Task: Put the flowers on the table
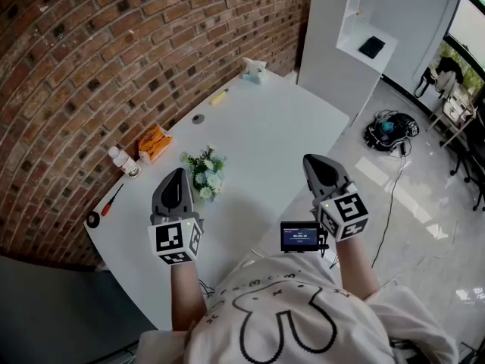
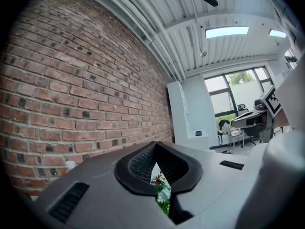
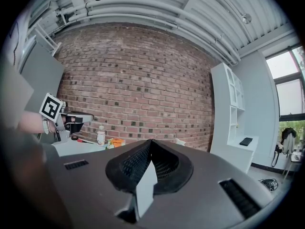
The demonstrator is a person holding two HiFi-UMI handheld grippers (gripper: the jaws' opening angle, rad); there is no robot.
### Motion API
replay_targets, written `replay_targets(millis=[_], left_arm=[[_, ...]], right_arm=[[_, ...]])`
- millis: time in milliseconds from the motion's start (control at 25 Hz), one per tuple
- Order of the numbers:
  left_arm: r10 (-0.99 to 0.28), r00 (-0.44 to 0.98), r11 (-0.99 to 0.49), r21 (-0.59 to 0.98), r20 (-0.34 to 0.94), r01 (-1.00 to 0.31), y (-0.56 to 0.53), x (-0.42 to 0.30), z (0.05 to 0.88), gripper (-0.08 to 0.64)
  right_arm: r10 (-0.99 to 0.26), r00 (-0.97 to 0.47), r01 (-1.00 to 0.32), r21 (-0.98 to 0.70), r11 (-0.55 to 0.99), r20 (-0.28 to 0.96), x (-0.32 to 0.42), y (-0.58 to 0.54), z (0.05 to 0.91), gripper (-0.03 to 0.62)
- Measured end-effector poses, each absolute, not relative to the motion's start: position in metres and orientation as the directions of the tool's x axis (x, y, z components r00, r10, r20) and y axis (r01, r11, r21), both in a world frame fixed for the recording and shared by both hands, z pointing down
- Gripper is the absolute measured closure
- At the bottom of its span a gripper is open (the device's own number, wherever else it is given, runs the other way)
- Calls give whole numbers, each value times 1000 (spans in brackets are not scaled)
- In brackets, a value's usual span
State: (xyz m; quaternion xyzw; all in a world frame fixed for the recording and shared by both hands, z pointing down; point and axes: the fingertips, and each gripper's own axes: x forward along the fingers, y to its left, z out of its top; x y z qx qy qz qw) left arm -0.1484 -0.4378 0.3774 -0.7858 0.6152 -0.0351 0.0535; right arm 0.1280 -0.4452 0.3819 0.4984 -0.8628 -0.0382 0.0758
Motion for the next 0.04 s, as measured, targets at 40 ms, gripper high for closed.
replay_targets(millis=[40], left_arm=[[-970, 241, -238, -127, -11, -963, -438, -149, 377, 549]], right_arm=[[-864, -494, -853, 144, 503, 95, 127, -445, 382, 575]])
